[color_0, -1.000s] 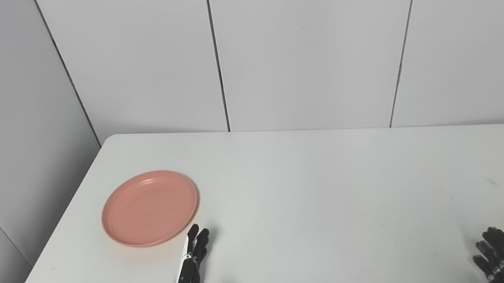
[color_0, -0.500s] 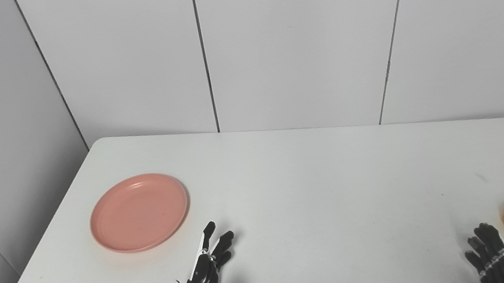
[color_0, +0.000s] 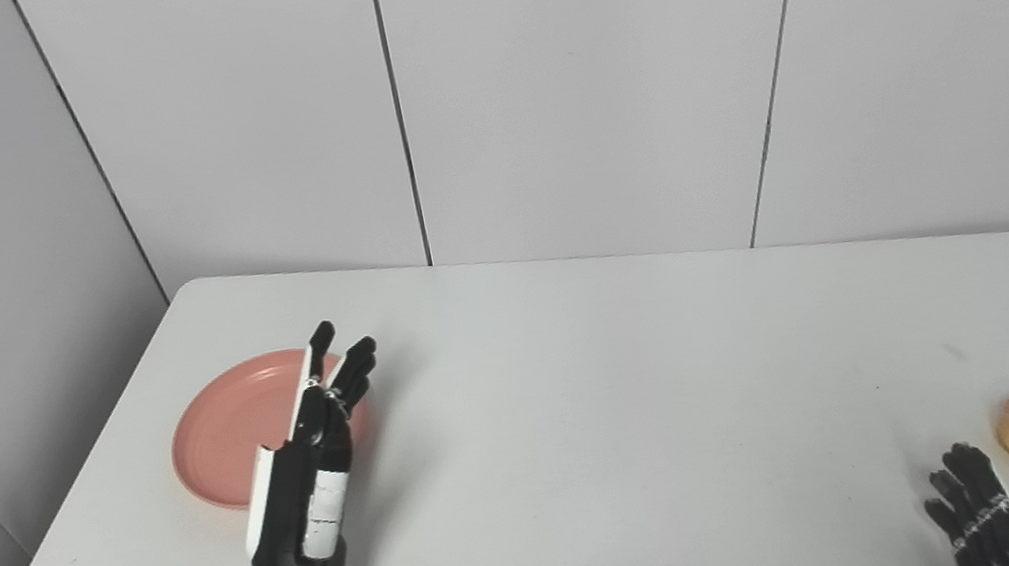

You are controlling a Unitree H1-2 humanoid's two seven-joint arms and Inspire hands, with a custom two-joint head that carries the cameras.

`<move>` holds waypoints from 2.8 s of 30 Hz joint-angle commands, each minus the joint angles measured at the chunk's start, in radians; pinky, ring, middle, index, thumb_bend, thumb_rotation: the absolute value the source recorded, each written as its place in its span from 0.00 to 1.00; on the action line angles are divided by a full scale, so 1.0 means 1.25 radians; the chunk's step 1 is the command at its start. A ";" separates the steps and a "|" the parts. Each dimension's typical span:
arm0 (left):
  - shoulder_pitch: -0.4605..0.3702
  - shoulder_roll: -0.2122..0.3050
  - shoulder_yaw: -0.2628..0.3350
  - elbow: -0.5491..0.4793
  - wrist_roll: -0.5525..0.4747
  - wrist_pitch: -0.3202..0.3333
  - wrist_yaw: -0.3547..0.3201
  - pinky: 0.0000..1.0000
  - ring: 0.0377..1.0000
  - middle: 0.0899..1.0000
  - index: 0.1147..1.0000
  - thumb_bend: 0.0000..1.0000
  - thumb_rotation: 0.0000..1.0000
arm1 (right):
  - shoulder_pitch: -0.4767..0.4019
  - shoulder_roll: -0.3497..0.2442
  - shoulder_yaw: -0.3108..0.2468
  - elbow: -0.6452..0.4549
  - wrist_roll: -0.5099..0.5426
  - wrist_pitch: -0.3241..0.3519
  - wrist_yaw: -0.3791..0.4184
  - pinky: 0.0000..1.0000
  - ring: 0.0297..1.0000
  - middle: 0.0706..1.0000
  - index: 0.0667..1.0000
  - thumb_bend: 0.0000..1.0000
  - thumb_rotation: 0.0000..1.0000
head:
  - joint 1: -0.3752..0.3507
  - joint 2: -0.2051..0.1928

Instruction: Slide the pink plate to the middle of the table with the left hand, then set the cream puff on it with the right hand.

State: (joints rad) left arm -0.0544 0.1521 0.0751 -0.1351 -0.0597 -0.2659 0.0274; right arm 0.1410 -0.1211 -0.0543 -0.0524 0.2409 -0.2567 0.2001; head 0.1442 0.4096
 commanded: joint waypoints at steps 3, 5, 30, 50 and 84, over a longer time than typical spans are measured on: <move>-0.053 0.024 0.035 0.006 0.015 -0.049 0.005 0.90 0.89 0.87 0.94 1.00 0.95 | 0.027 -0.002 0.000 0.057 -0.018 0.045 -0.015 1.00 0.99 1.00 0.96 0.82 1.00 | 0.001 0.001; -0.063 0.034 0.051 0.005 0.018 -0.046 0.004 0.90 0.89 0.88 0.92 1.00 0.97 | 0.027 -0.001 0.000 0.057 -0.019 0.046 -0.016 1.00 0.98 0.99 0.96 0.83 1.00 | -0.001 0.002; -0.225 0.130 0.192 0.247 -0.086 -0.100 -0.002 0.82 0.81 0.82 0.84 0.94 0.86 | 0.021 0.001 0.004 0.069 -0.028 0.040 -0.017 1.00 0.96 0.98 0.96 0.83 1.00 | -0.003 -0.003; -0.341 0.211 0.258 0.578 -0.211 -0.130 -0.053 0.85 0.82 0.83 0.79 0.94 0.83 | 0.023 0.000 0.007 0.068 -0.032 0.039 -0.016 1.00 0.96 0.98 0.96 0.82 1.00 | -0.008 -0.001; -0.425 0.234 0.258 0.943 -0.176 -0.163 -0.175 0.77 0.82 0.82 0.77 1.00 0.79 | 0.028 0.000 0.018 0.054 -0.039 0.052 -0.020 1.00 0.95 0.97 0.96 0.84 1.00 | -0.020 0.007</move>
State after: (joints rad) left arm -0.5946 0.4800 0.4025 1.0492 -0.2873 -0.4339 -0.1755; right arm 0.1410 -0.1213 -0.0435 -0.0511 0.2105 -0.2638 0.1821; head 0.1181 0.4172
